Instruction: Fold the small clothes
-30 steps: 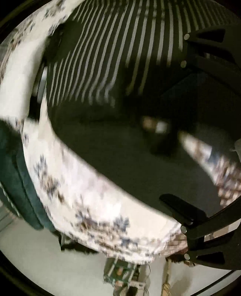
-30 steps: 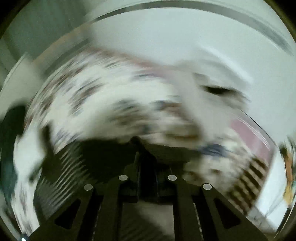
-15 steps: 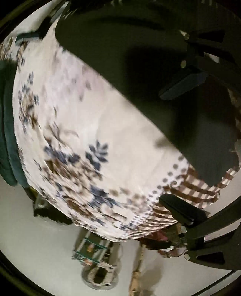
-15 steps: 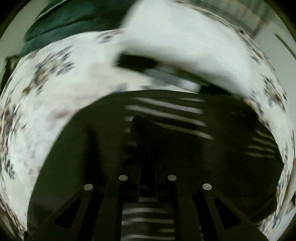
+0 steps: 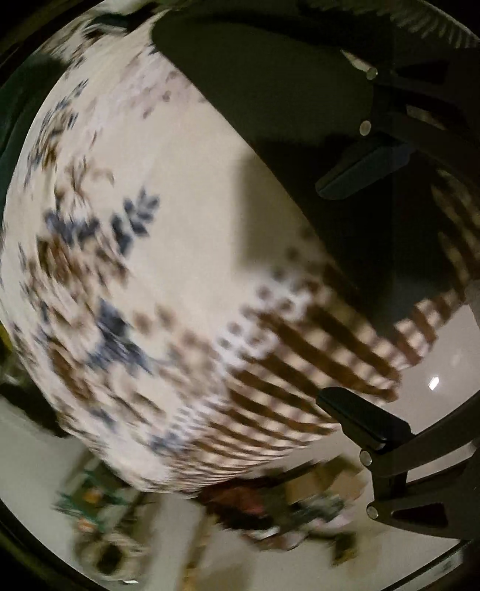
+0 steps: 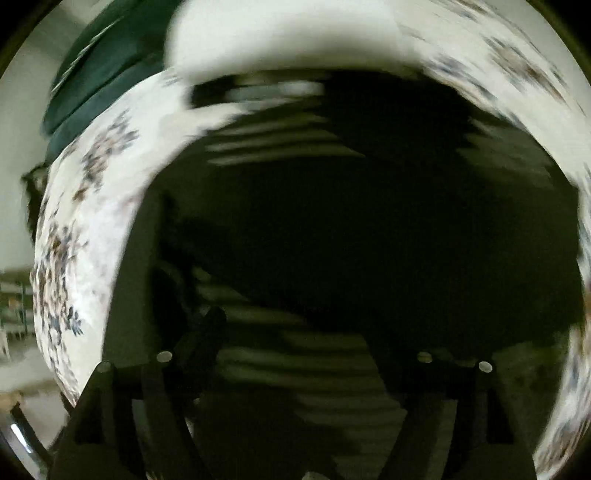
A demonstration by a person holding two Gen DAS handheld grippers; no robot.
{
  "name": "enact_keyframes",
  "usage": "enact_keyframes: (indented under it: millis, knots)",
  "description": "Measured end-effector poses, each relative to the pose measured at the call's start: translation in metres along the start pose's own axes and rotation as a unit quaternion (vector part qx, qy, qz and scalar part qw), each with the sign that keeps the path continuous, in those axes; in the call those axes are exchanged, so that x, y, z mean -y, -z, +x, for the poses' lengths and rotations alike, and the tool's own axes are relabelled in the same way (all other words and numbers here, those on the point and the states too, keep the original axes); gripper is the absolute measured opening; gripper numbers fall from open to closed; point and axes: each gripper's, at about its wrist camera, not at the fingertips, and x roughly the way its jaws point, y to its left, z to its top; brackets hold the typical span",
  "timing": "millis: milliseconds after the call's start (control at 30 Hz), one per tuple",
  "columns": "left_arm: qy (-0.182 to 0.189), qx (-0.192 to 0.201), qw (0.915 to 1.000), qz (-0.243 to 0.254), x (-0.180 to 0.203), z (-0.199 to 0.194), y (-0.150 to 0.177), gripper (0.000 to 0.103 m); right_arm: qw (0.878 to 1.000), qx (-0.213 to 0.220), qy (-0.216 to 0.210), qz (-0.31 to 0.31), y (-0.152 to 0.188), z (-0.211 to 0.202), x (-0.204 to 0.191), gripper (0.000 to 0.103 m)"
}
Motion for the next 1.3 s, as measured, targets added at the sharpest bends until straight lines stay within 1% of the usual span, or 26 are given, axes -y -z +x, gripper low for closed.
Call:
enact_keyframes:
  millis: [33, 100, 200, 233, 333, 367, 433, 467, 500, 533, 567, 600, 633, 667, 733, 833, 900, 933, 1000, 1067, 1133, 1167, 1200, 1233, 1267, 1300]
  knots:
    - [0.017, -0.011, 0.9996, -0.019, -0.014, 0.003, 0.006, 0.103, 1.0, -0.006, 0.01, 0.012, -0.005, 0.003, 0.009, 0.078]
    - [0.032, -0.026, 0.9977, -0.054, -0.036, 0.011, 0.02, 0.103, 0.999, -0.018, 0.029, 0.032, 0.013, -0.002, 0.04, 0.078]
    - [0.055, -0.046, 0.9914, -0.109, -0.063, 0.026, 0.039, 0.103, 0.997, -0.037, 0.064, 0.034, 0.034, 0.005, 0.069, 0.078]
    - [0.063, -0.054, 0.9887, -0.125, -0.07, 0.034, 0.044, 0.103, 0.996, -0.043, 0.068, 0.035, 0.037, 0.008, 0.077, 0.078]
    - [0.09, -0.078, 0.9807, -0.155, -0.079, 0.055, 0.052, 0.103, 0.995, -0.064, 0.058, 0.046, 0.055, 0.022, 0.086, 0.078]
    - [0.108, -0.09, 0.9764, -0.164, -0.079, 0.063, 0.054, 0.103, 0.995, -0.069, 0.056, 0.047, 0.059, 0.027, 0.085, 0.078]
    - [0.13, -0.11, 0.9695, -0.177, -0.072, 0.078, 0.057, 0.103, 0.995, -0.078, 0.047, 0.043, 0.069, 0.035, 0.08, 0.078]
    - [0.137, -0.116, 0.9674, -0.178, -0.066, 0.084, 0.057, 0.098, 0.995, -0.081, 0.045, 0.038, 0.073, 0.038, 0.077, 0.078]
    - [0.141, -0.12, 0.9667, -0.176, -0.06, 0.088, 0.057, 0.081, 0.995, -0.082, 0.048, 0.032, 0.076, 0.039, 0.073, 0.078]
    - [0.146, -0.121, 0.9668, -0.171, -0.054, 0.089, 0.055, 0.069, 0.995, -0.081, 0.049, 0.026, 0.079, 0.04, 0.071, 0.078]
    - [0.142, -0.111, 0.9713, -0.155, -0.045, 0.085, 0.052, 0.046, 0.995, -0.082, 0.049, 0.022, 0.082, 0.04, 0.069, 0.078]
    - [0.135, -0.102, 0.9754, -0.142, -0.038, 0.08, 0.049, 0.017, 0.995, -0.082, 0.049, 0.017, 0.085, 0.039, 0.066, 0.078]
    - [0.127, -0.09, 0.9789, -0.133, -0.035, 0.073, 0.046, 0.005, 0.995, -0.08, 0.052, 0.011, 0.089, 0.037, 0.065, 0.078]
    - [0.132, -0.074, 0.9783, -0.142, -0.039, 0.064, 0.042, 0.004, 0.995, -0.079, 0.053, 0.006, 0.091, 0.036, 0.064, 0.078]
    - [0.152, -0.047, 0.9726, -0.17, -0.053, 0.049, 0.034, 0.003, 0.996, -0.073, 0.056, -0.008, 0.097, 0.031, 0.062, 0.078]
    - [0.172, -0.001, 0.9638, -0.204, -0.085, 0.024, 0.005, 0.003, 0.996, -0.066, 0.059, -0.024, 0.106, 0.023, 0.062, 0.078]
    - [0.175, 0.02, 0.9613, -0.212, -0.101, 0.019, -0.014, 0.003, 0.996, -0.059, 0.058, -0.027, 0.112, 0.016, 0.067, 0.078]
    - [0.174, 0.031, 0.9596, -0.219, -0.11, 0.019, -0.027, 0.003, 0.996, -0.057, 0.056, -0.026, 0.114, 0.014, 0.069, 0.078]
    - [0.169, 0.047, 0.9559, -0.235, -0.125, 0.025, -0.043, 0.004, 0.997, -0.054, 0.053, -0.022, 0.118, 0.009, 0.074, 0.078]
    - [0.18, 0.046, 0.9494, -0.254, -0.135, 0.039, -0.056, 0.008, 0.997, -0.054, 0.047, -0.021, 0.122, 0.007, 0.074, 0.078]
    - [0.191, 0.025, 0.943, -0.271, -0.141, 0.053, -0.058, 0.008, 0.997, -0.052, 0.047, -0.026, 0.127, 0.002, 0.077, 0.078]
    - [0.205, 0.006, 0.9371, -0.282, -0.144, 0.062, -0.055, 0.014, 0.997, -0.052, 0.046, -0.029, 0.13, 0.001, 0.077, 0.078]
    - [0.215, -0.004, 0.932, -0.292, -0.146, 0.066, -0.05, 0.024, 0.997, -0.051, 0.044, -0.033, 0.138, -0.004, 0.081, 0.078]
    - [0.227, -0.016, 0.924, -0.307, -0.144, 0.067, -0.039, 0.031, 0.997, -0.05, 0.044, -0.034, 0.142, -0.007, 0.083, 0.078]
    - [0.238, -0.024, 0.9171, -0.319, -0.141, 0.066, -0.028, 0.046, 0.997, -0.049, 0.043, -0.035, 0.149, -0.012, 0.089, 0.078]
    - [0.253, -0.029, 0.9078, -0.333, -0.139, 0.065, -0.014, 0.059, 0.997, -0.049, 0.041, -0.034, 0.155, -0.015, 0.093, 0.078]
